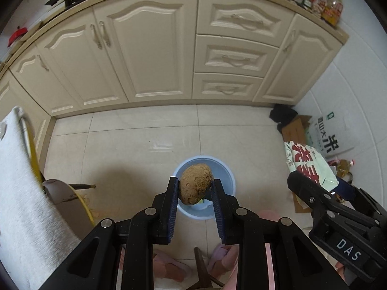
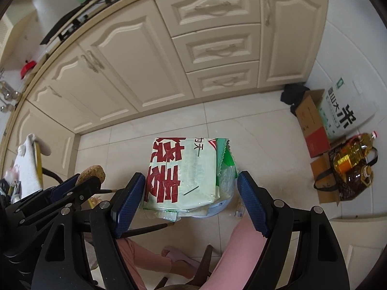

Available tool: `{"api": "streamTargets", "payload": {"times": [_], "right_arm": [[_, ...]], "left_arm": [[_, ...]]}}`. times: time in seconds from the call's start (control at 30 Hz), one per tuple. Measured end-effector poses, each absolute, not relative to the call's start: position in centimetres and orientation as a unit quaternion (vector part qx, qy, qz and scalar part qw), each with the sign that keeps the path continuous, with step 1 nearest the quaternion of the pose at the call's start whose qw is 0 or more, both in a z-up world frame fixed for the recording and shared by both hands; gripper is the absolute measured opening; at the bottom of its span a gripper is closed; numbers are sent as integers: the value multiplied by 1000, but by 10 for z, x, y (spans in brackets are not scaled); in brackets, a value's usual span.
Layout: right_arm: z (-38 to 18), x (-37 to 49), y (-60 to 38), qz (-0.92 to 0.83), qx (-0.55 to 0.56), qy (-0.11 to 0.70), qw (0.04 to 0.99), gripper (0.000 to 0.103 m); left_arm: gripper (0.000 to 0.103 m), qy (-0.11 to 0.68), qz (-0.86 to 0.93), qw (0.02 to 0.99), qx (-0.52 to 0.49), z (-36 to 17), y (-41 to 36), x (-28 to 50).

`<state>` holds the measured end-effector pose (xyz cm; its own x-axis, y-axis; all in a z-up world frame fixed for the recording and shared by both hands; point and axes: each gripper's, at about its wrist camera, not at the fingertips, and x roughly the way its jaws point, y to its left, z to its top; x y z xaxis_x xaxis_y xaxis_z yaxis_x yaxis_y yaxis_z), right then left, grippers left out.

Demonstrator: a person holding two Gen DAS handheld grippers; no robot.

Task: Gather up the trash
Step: 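Open both grippers over the blue bin to drop the items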

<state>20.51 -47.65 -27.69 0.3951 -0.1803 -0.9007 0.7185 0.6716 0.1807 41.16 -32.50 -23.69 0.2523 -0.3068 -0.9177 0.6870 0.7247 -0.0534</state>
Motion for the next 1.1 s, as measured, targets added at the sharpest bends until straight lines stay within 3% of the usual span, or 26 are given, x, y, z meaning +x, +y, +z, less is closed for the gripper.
{"api": "streamTargets", "payload": {"times": [0.1, 0.13, 0.57, 0.77, 1.1], "right_arm": [[-281, 203, -484, -293, 291, 471, 779, 79], [-282, 202, -485, -298, 292, 471, 777, 79], [-287, 225, -475, -273, 286, 480, 783, 80], [-288, 233, -472, -274, 299, 496, 767, 92], [-290, 230, -465, -280, 294, 510, 758, 92]], "left_arm": [[59, 521, -305, 772, 199, -246, -339, 415], [61, 514, -301, 778, 198, -247, -340, 418], [61, 520, -263, 789, 192, -257, -327, 431], [61, 524, -247, 794, 182, -254, -310, 430], [61, 524, -255, 793, 178, -248, -296, 428]]}}
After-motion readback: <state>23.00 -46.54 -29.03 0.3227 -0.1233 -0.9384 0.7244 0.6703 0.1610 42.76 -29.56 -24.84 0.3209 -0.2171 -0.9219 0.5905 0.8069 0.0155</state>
